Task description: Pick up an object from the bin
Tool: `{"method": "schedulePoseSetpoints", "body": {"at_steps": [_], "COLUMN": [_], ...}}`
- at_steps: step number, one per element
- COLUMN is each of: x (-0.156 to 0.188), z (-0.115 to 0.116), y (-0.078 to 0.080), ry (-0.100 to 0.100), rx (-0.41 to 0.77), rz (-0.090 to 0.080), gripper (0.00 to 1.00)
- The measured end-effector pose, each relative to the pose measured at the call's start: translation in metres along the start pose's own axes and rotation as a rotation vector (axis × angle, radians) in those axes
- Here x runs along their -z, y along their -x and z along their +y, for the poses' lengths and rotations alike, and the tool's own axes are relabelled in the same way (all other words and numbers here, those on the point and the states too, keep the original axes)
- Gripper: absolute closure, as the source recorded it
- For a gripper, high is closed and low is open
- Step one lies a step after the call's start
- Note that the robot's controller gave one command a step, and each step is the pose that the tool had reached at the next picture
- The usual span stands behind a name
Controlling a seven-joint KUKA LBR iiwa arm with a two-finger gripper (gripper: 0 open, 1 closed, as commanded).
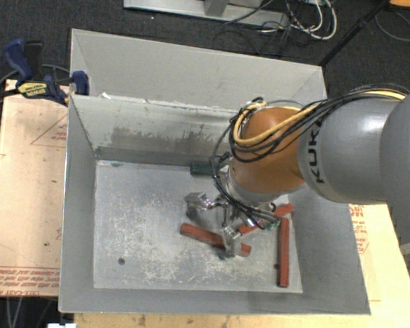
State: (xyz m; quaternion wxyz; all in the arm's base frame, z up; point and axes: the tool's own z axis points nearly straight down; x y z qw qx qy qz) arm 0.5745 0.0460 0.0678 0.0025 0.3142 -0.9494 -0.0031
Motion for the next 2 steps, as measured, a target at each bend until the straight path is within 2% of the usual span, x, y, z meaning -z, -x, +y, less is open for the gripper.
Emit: {"method": "schedulePoseSetpoints", "body": {"at_steps": [1,2], "x": [0.003,0.197], "z": [-0.006,-0.007], "y": [0.000,-0.004], "ry": [-0.007,-0.013], "rx": [-0.006,-0.001], "rz": [-0.006,-0.014], "gripper": [1.00,1.00]}}
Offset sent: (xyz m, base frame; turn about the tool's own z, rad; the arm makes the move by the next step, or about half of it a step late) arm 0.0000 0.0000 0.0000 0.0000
